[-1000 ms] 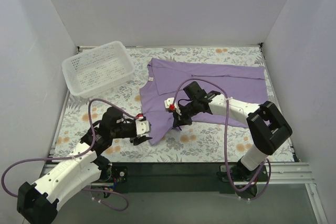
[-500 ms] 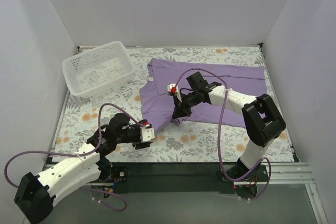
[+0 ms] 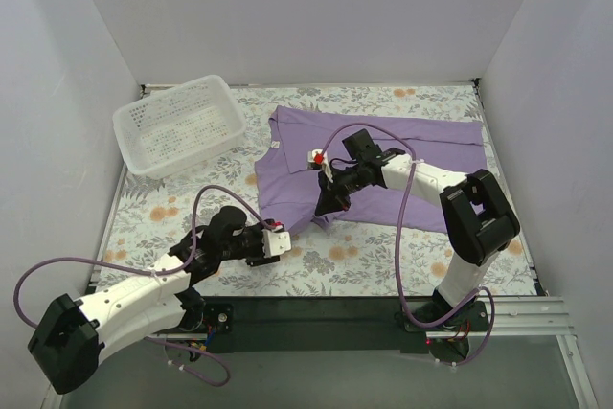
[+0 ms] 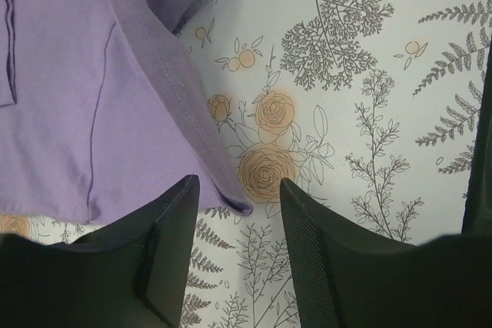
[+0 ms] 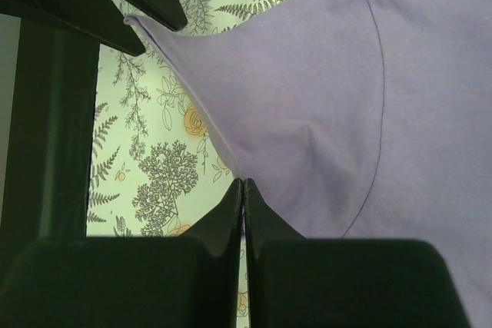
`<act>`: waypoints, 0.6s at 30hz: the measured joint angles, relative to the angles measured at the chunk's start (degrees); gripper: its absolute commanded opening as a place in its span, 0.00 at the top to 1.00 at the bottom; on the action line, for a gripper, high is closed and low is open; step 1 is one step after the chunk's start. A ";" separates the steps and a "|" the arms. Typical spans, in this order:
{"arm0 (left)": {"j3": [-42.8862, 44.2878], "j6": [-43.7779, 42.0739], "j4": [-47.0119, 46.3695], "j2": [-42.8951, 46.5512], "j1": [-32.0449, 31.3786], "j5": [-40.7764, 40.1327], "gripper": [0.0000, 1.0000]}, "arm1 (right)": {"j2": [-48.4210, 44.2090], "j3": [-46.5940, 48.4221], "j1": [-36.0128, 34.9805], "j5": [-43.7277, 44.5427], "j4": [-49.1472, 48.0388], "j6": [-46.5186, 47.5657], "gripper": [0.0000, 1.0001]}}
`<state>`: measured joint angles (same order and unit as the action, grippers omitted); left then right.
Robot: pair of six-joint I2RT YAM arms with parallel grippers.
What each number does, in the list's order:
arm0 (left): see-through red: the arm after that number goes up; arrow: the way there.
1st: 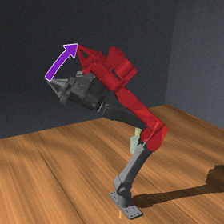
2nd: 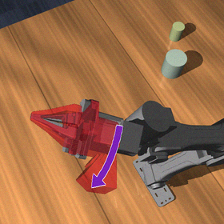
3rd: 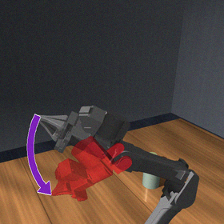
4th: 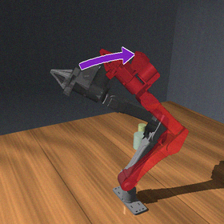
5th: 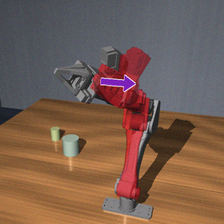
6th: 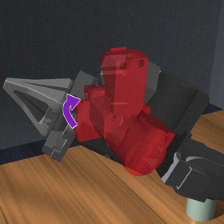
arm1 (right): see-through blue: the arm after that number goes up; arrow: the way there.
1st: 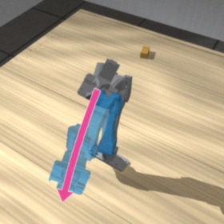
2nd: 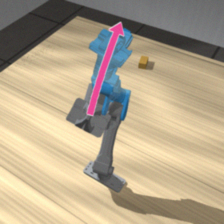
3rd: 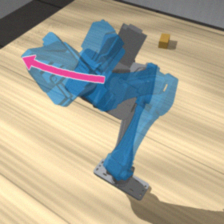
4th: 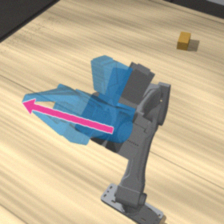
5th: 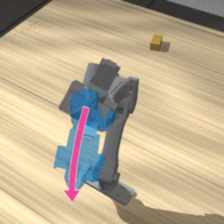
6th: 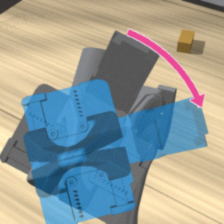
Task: Fold and stack the t-shirts
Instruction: Fold the tshirt
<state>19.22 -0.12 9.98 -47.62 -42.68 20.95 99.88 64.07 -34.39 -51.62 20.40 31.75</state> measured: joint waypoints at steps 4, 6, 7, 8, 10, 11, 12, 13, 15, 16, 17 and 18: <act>0.00 0.11 -0.20 -2.14 -0.59 -0.87 0.70 | 0.00 0.00 0.00 -0.02 0.00 -0.11 0.99; 0.00 0.39 -0.35 -2.60 -0.68 -1.14 0.79 | 0.00 0.00 0.04 -0.02 0.00 -0.11 0.99; 0.00 0.70 -0.52 -2.73 -0.68 -1.27 0.83 | 0.00 0.00 0.04 -0.02 0.00 -0.11 0.99; 0.02 1.01 -0.70 -2.80 -0.68 -1.40 0.95 | 0.00 0.00 0.04 0.00 -0.02 -0.11 0.99; 0.02 1.49 -1.09 -2.84 -0.70 -1.62 1.00 | 0.00 0.00 0.04 0.00 -0.02 -0.11 0.99; 0.07 1.66 -1.16 -2.84 -0.70 -1.68 1.00 | 0.00 0.00 0.04 0.00 -0.02 -0.11 0.99; 0.11 1.88 -1.22 -2.86 -0.70 -1.73 1.00 | 0.00 0.00 0.07 0.02 -0.02 -0.11 0.99; 0.13 2.05 -1.31 -2.86 -0.70 -1.73 1.00 | 0.00 0.00 0.11 0.02 -0.02 -0.11 0.99; 0.13 2.29 -1.40 -2.86 -0.72 -1.70 1.00 | 0.00 0.00 0.15 0.13 0.00 -0.11 0.76; 0.13 2.49 -1.40 -2.86 -0.74 -1.70 1.00 | 0.00 0.00 0.15 0.48 0.09 -0.42 0.63; 0.17 2.60 -1.36 -2.86 -0.74 -1.70 1.00 | -0.07 0.00 0.17 1.05 0.22 -0.39 0.52; 0.31 2.75 -1.20 -2.86 -0.74 -1.66 1.00 | -0.24 0.02 0.28 2.08 0.59 0.02 0.38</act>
<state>19.53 2.63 8.78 -50.48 -43.42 19.29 99.63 64.10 -34.11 -49.54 20.99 31.77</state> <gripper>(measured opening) 0.018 0.390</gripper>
